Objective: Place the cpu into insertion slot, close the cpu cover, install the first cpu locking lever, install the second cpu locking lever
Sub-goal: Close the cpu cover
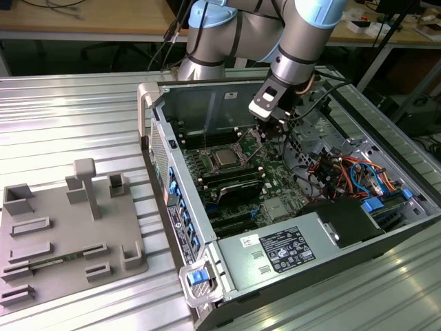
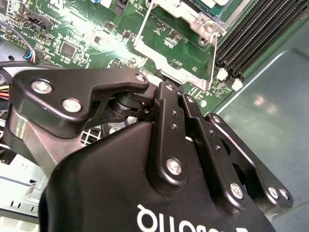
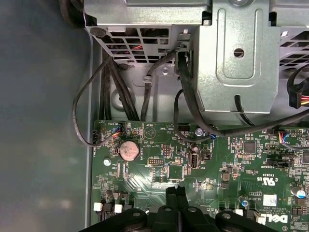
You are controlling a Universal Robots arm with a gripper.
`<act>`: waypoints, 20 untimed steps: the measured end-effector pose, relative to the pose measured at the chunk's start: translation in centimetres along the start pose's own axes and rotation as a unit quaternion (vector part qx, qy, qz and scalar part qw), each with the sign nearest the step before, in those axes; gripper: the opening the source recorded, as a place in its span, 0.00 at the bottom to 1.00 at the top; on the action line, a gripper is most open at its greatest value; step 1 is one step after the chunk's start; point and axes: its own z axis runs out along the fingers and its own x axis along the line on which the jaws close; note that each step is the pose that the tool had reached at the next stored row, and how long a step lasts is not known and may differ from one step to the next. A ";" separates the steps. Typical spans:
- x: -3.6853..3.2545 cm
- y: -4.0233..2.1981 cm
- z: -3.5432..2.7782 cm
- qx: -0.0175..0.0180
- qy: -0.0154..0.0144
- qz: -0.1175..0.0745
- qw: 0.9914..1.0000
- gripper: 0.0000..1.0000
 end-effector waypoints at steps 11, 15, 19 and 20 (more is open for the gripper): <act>0.02 -0.49 0.07 0.000 0.000 0.000 1.000 0.11; 0.03 -0.67 0.10 0.000 0.000 0.000 1.000 0.11; 0.04 -0.95 0.14 0.000 0.000 0.000 1.000 0.11; 0.04 -1.02 0.14 0.000 0.000 0.000 1.000 0.11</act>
